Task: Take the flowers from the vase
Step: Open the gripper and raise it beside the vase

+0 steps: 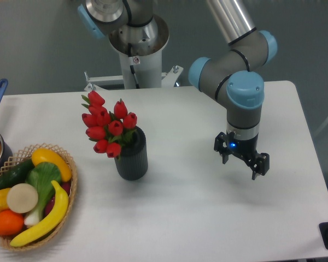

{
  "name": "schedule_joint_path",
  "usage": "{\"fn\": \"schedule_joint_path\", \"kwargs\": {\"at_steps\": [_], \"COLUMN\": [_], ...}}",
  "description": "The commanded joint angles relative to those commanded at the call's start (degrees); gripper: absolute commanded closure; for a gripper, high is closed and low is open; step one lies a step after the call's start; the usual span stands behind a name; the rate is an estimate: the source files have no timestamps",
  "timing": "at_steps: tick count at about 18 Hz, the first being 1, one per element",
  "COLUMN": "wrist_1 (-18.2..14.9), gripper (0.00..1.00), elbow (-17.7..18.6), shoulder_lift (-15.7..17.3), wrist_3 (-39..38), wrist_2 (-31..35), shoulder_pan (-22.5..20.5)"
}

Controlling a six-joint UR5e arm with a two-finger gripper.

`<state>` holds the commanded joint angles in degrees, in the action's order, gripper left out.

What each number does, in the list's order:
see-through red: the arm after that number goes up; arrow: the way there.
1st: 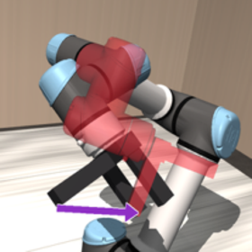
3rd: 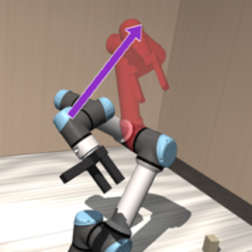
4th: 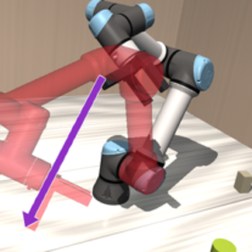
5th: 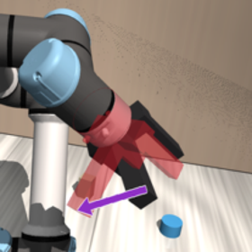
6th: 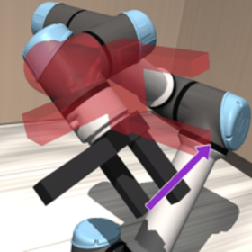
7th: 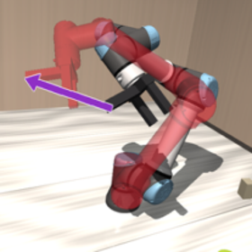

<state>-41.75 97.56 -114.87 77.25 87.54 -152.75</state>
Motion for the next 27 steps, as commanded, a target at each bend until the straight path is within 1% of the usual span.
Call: {"fn": "schedule_joint_path", "kwargs": {"at_steps": [4,6,8,14,16,17,19,21,22,23,24,27], "wrist_1": [0.1,0.3,0.4,0.4,0.4,0.4,0.3,0.3,0.3,0.3,0.3,0.4], "gripper": [0.0,0.0,0.0,0.0,0.0,0.0,0.0,0.0,0.0,0.0,0.0,0.0], "elbow": [0.0,0.0,-0.1,0.8,1.1,1.1,1.3,2.6,3.2,3.9,4.6,6.1], "shoulder_lift": [0.1,0.1,-0.1,0.1,0.4,0.5,0.4,0.4,0.3,0.3,0.4,0.6], "wrist_3": [0.0,0.0,0.0,-0.3,-2.6,-4.5,-5.3,-5.5,-5.5,-5.5,-5.4,-5.3], "wrist_2": [-0.5,-3.7,-8.9,-20.4,-24.1,-28.2,-36.7,-47.2,-51.4,-53.8,-54.7,-55.1], "shoulder_pan": [0.0,-0.3,-0.8,-2.0,-2.3,-2.5,-3.3,-4.1,-4.1,-4.2,-4.2,-4.0]}}
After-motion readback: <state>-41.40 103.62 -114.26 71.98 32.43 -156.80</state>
